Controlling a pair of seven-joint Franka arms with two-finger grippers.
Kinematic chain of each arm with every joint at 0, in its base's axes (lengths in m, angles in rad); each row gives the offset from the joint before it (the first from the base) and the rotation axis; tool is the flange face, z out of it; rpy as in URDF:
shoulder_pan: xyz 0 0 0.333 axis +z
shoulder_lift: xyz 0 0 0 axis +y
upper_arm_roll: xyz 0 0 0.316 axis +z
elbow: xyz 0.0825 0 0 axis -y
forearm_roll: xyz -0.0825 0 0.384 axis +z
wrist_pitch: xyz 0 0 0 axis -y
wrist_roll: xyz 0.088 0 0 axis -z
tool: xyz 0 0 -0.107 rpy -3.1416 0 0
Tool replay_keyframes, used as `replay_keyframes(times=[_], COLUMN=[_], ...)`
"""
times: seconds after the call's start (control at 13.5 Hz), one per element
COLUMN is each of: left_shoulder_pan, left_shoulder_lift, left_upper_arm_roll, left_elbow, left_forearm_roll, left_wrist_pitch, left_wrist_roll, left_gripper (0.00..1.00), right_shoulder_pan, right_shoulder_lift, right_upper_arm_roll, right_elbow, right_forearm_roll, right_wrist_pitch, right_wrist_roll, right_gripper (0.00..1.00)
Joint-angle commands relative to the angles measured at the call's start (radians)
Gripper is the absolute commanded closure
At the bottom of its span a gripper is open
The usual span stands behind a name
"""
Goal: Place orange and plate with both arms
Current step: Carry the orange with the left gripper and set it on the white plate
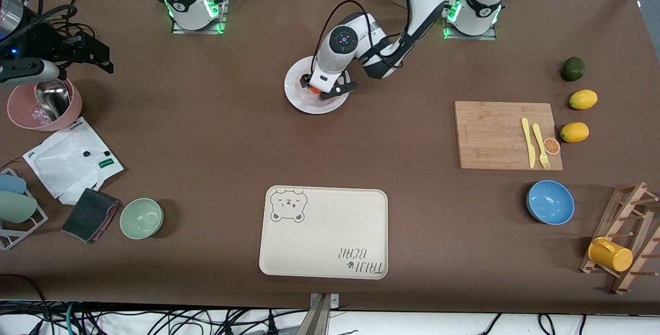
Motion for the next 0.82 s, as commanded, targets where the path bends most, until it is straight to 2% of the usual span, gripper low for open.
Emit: replay_keyframes(times=[0.0,0.22,0.37,0.52,0.74], left_shoulder_pan=[-0.006,0.046,0.084,0.092,0.155], left_shoulder_lift=[-0.02,-0.095,-0.101,-0.101,-0.109], left_upper_arm_roll=[0.017,0.025,0.021,0.022,0.019], left_elbow=[0.021,0.06,0.169,0.325,0.462], left_forearm_roll=[0.01,0.027,0.114,0.148,0.19], left_wrist_pitch=[-0.011,-0.145,-0.335,-0.562,-0.762], left_wrist_roll=[-0.014,-0.008,-0.008,-0.006,0.061], left_gripper=[0.0,0.0,0.0,0.0,0.0], right_shoulder_pan=[-0.002,-0.002,-0.002,-0.002,-0.002], right_shoulder_lift=[-0.026,-0.026,-0.026,-0.026,-0.026], right_upper_arm_roll=[-0.002,-0.002,-0.002,-0.002,0.0], right_elbow=[-0.027,-0.027,-0.027,-0.027,-0.027], right_forearm_roll=[0.016,0.016,0.016,0.016,0.016], right_wrist_pitch=[0.005,0.005,0.005,0.007,0.007], right_wrist_roll=[-0.001,-0.001,-0.001,-0.001,-0.001], right_gripper=[0.0,0.0,0.0,0.0,0.0])
